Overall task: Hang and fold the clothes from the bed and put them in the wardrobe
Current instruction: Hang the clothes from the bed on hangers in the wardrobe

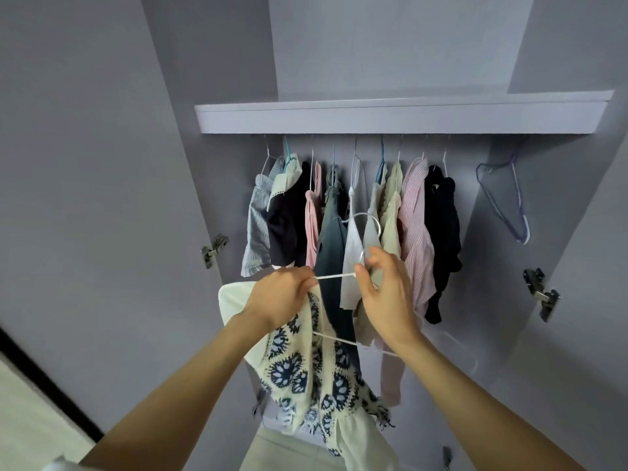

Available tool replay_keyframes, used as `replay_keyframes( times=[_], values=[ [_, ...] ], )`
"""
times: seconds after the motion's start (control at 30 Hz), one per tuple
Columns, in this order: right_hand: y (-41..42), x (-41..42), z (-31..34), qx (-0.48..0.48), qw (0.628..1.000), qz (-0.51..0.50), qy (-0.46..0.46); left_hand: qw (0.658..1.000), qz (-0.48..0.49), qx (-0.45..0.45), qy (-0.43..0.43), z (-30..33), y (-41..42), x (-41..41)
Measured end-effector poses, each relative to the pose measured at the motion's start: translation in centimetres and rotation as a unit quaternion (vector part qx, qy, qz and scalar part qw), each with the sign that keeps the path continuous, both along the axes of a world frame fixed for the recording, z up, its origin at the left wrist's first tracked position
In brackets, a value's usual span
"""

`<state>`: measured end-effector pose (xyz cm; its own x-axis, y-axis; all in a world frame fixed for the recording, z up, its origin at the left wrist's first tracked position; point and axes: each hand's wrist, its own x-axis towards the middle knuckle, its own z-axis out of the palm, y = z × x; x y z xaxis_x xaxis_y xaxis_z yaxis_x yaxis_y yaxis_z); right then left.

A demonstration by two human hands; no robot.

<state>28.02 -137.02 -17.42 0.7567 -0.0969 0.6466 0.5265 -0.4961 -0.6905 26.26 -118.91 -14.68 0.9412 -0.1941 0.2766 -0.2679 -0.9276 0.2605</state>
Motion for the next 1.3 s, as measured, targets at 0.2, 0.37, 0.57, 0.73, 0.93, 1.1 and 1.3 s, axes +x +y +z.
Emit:
replay_keyframes(
  times=[0.2,0.37,0.57,0.73,0.93,1.1,1.3],
  values=[
    [0.6,-2.2,-0.7,-0.144,0.971,0.151,-0.12,0.985,0.044,-0.148,-0.079,0.6,0.4,0.4],
    [2.7,-1.3,-3.4,-0.211,0.948,0.15,0.183,0.964,0.062,-0.21,-0.155,1.8,1.6,-0.7],
    [8.4,-0.6,-0.6,-0.053,0.944,0.247,0.212,0.953,0.008,-0.27,-0.14,3.4,3.2,-3.5],
    [8.4,0.9,-1.2,-0.139,0.962,0.132,0.196,0.953,0.007,-0.274,-0.129,3.3,6.7,-5.4],
    [3.2,4.3,-2.0,-0.16,0.971,0.076,0.162,0.97,0.073,-0.171,-0.155,2.2,12.4,-7.0],
    [-1.1,7.3,-1.9,-0.162,0.965,0.074,0.191,0.979,0.085,-0.105,-0.151,1.6,13.1,-7.4],
    [-2.9,7.1,-0.9,-0.177,0.961,0.024,0.209,0.974,0.122,-0.01,-0.188,0.3,11.4,-6.4]
  ],
)
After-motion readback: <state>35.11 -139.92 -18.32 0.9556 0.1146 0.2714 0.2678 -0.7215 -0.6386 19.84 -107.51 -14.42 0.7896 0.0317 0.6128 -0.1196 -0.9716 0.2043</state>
